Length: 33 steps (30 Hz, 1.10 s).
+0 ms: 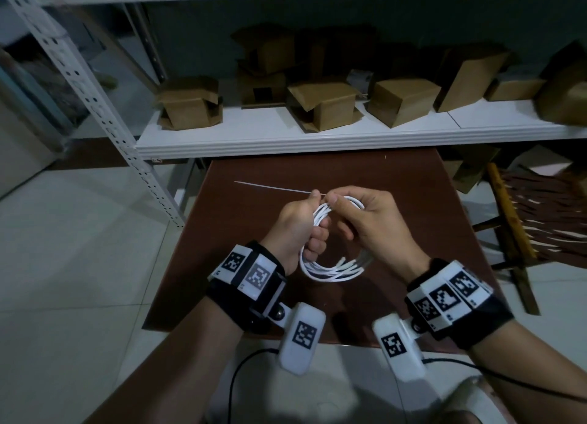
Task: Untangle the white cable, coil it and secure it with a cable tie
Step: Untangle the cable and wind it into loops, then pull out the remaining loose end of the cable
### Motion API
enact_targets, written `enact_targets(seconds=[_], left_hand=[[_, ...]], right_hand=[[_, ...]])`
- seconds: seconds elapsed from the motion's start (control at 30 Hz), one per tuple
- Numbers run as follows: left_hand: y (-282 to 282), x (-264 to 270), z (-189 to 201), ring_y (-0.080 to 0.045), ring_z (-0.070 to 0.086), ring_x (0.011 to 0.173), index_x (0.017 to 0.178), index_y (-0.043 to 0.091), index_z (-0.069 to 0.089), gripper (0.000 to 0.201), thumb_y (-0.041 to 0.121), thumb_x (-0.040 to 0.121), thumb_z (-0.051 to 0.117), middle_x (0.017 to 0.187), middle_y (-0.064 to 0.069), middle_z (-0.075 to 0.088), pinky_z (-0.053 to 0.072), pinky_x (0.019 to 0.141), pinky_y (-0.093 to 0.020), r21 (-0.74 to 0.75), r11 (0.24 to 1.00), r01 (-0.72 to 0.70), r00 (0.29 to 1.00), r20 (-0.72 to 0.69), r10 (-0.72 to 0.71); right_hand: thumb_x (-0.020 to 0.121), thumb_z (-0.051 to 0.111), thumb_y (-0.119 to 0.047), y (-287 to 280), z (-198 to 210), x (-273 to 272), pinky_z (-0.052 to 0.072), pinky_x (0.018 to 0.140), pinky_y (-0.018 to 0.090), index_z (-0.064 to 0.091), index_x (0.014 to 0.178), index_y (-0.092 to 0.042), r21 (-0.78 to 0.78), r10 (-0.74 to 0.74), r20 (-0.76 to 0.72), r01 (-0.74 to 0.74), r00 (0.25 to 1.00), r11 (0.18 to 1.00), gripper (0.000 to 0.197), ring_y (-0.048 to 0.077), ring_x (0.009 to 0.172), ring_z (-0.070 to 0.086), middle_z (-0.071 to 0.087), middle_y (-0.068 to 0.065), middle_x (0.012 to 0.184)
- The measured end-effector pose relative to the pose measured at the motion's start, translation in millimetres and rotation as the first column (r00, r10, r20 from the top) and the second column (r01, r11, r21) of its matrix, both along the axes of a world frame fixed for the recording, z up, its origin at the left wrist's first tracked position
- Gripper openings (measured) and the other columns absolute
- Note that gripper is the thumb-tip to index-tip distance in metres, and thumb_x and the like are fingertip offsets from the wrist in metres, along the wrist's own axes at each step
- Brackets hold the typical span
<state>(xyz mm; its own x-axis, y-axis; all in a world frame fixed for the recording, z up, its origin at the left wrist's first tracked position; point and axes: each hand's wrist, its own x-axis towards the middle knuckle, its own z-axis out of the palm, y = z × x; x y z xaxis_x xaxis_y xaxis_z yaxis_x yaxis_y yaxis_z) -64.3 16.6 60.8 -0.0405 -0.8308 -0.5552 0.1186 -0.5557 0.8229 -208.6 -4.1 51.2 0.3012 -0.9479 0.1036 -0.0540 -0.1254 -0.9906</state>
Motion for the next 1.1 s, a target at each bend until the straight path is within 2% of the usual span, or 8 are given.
enact_targets(seconds=[0.1,0.23,0.37,0.43,0.57,0.7,0.8,1.1], left_hand=[[-1.4,-2.3,2.0,-0.003,0.022,0.029,0.068,0.018,0.043,0.063,0.065,0.107,0.029,0.041,0.010,0.029,0.014,0.033,-0.012,0.004,0.999,0.048,0.997,-0.054,-0.047],[-1.7,-5.3,2.8,-0.001,0.022,0.032,0.073,0.019,0.044,0.055,0.059,0.108,0.035,0.046,0.011,0.027,0.016,0.031,-0.014,-0.070,0.993,0.098,0.976,-0.187,-0.110],[2.7,-5.1,1.9,-0.001,0.025,0.037,0.079,0.017,0.045,0.045,0.044,0.114,0.035,0.055,0.008,0.028,0.020,0.033,-0.015,-0.148,0.988,0.038,0.978,-0.199,-0.067],[2.2,-4.9,1.2,-0.001,0.025,0.036,0.078,0.017,0.044,0.045,0.042,0.114,0.035,0.052,0.008,0.030,0.020,0.032,-0.014,-0.154,0.987,-0.041,0.979,-0.202,0.010],[-5.6,3.3,0.3,0.000,0.022,0.029,0.072,0.019,0.038,0.050,0.045,0.115,0.029,0.042,0.011,0.028,0.014,0.030,-0.011,-0.096,0.977,-0.189,0.951,-0.264,0.158],[-9.6,13.7,5.7,-0.002,0.021,0.028,0.069,0.020,0.037,0.052,0.044,0.114,0.030,0.041,0.011,0.027,0.013,0.029,-0.013,-0.062,0.969,-0.241,0.926,-0.312,0.210],[-10.9,22.8,9.1,-0.004,0.018,0.030,0.070,0.019,0.039,0.048,0.038,0.114,0.034,0.044,0.009,0.025,0.010,0.031,-0.015,-0.053,0.933,-0.355,0.904,-0.273,0.328],[-14.0,62.7,16.4,-0.006,0.017,0.033,0.073,0.023,0.040,0.037,0.028,0.110,0.038,0.050,0.008,0.023,0.011,0.030,-0.020,0.003,0.828,-0.561,0.786,-0.312,0.534]], right_hand=[[0.104,0.062,-0.014,-2.7,0.4,-1.5,0.036,0.051,0.023,0.075,0.093,-0.006,-0.013,-0.031,-0.021,0.030,0.999,0.999,0.019,0.008,0.045,0.042,0.062,0.001,0.052],[0.103,0.066,-0.021,-7.4,1.7,-6.3,0.037,0.055,0.030,0.078,0.089,-0.015,-0.074,-0.086,-0.036,0.083,0.996,0.994,0.019,0.015,0.050,0.045,0.063,0.029,0.067],[0.102,0.066,-0.017,-11.3,2.5,-9.2,0.037,0.051,0.019,0.075,0.100,-0.004,-0.012,-0.104,0.024,0.104,0.994,0.994,0.016,0.011,0.050,0.045,0.058,0.023,0.063],[0.101,0.067,-0.019,-12.7,0.0,-9.2,0.039,0.051,0.022,0.070,0.111,-0.003,0.081,-0.138,0.102,0.130,0.985,0.988,0.019,0.015,0.053,0.051,0.059,0.015,0.064],[0.105,0.056,-0.009,-13.6,-2.3,-7.4,0.058,0.068,0.029,0.064,0.120,0.011,0.225,-0.210,0.247,0.155,0.946,0.962,0.026,0.021,0.074,0.068,0.069,0.021,0.093],[0.105,0.051,-0.009,-22.5,-14.4,-11.9,0.055,0.074,0.029,0.071,0.114,0.004,0.200,-0.243,0.145,0.213,0.959,0.956,0.025,0.021,0.081,0.068,0.075,0.024,0.098],[0.104,0.054,-0.004,-31.4,-27.9,-14.5,0.051,0.064,0.015,0.070,0.109,0.003,0.187,-0.305,0.100,0.283,0.947,0.941,0.017,0.007,0.067,0.067,0.074,0.014,0.087],[0.094,0.064,-0.006,-56.4,-101.5,-30.7,0.053,0.079,0.036,0.076,0.092,-0.016,0.231,-0.335,-0.178,0.371,0.925,0.900,0.016,0.016,0.078,0.068,0.079,0.007,0.089]])
